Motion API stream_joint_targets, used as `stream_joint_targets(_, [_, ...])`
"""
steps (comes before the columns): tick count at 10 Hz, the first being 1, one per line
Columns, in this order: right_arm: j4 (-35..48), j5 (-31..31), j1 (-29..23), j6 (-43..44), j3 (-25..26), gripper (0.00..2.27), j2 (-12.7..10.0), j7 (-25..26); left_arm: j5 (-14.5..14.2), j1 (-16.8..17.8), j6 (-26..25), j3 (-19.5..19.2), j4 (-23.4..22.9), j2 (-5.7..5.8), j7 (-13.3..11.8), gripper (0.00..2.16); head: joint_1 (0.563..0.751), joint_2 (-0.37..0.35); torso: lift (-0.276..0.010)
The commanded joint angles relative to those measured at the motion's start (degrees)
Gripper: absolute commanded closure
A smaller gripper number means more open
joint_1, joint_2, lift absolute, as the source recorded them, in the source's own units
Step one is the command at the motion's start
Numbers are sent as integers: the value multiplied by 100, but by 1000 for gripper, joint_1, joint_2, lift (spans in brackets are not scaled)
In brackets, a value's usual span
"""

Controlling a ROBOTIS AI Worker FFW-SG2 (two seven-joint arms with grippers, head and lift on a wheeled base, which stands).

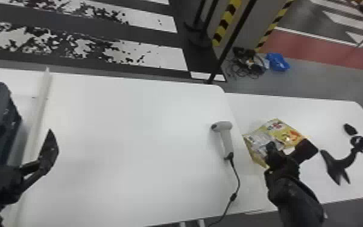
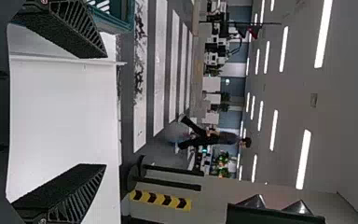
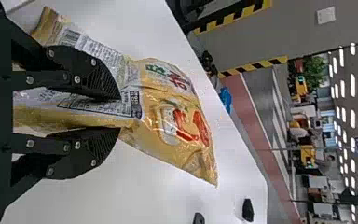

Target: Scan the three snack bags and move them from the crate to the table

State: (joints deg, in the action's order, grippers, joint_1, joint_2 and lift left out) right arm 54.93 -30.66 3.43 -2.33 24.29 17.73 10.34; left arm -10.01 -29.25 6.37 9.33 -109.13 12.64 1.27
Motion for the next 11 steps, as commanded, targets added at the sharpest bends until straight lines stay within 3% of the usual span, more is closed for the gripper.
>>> stream_joint_targets(1, [474, -10, -317, -360, -38, 56, 3, 179, 8, 7, 0, 51, -12, -16, 13, 29, 695, -350, -62])
stream_joint_targets(4, [1344, 25, -888, -923, 138, 63, 3, 311, 26, 60, 0, 174, 14, -33, 48, 29, 695, -350, -62])
stream_joint_targets(6, [2592, 7, -1503, -1503, 129, 63, -59, 293, 52, 78, -18, 244, -12, -33, 75, 29, 695, -350, -62])
stream_joint_targets(7, [3454, 183, -1987, -1362, -29, 66, -208, 12, 79, 86, -18, 271, 5, -33, 75, 29, 695, -350, -62])
stream_joint_targets(9, [4298, 429, -2365, -1011, -337, 60, -525, -393, 96, 130, -18, 350, 32, -33, 92, 29, 695, -350, -62])
stream_joint_targets(11, [5133, 833, -2690, -712, -1066, 53, -762, -401, 96, 130, 0, 385, -39, -33, 154, 29, 695, -350, -62])
